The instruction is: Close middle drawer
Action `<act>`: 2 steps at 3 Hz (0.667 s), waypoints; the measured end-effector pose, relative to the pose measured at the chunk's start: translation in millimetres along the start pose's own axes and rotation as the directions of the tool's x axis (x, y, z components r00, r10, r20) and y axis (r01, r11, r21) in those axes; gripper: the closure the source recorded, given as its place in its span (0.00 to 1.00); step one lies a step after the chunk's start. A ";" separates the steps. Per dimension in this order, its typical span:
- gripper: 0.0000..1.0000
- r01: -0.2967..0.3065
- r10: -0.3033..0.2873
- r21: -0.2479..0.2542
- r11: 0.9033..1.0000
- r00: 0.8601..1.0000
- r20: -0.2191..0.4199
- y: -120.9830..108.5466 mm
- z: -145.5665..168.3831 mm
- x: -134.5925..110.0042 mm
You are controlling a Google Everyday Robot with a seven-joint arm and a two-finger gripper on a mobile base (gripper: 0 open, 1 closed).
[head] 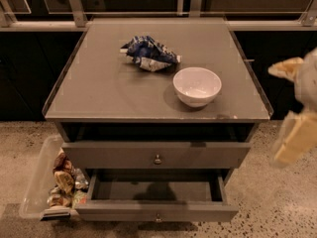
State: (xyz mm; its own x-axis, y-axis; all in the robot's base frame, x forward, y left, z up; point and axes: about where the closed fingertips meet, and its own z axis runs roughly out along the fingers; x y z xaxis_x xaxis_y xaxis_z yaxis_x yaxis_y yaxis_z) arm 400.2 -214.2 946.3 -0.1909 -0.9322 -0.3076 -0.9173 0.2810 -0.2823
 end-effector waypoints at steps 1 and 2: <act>0.00 -0.115 0.120 -0.042 0.992 0.985 0.125 38.1 53.5 32.1; 0.00 -0.242 0.290 -0.209 0.947 0.926 0.243 89.9 147.4 50.0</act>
Offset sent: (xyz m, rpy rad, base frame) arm -0.1090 0.0456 -0.3764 0.6742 0.5226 -0.2029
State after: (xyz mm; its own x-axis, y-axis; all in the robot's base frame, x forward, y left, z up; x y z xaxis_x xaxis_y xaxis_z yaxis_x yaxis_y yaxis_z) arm 359.8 -201.9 771.6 -0.3581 -0.7260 -0.5871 -0.8959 0.4442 -0.0027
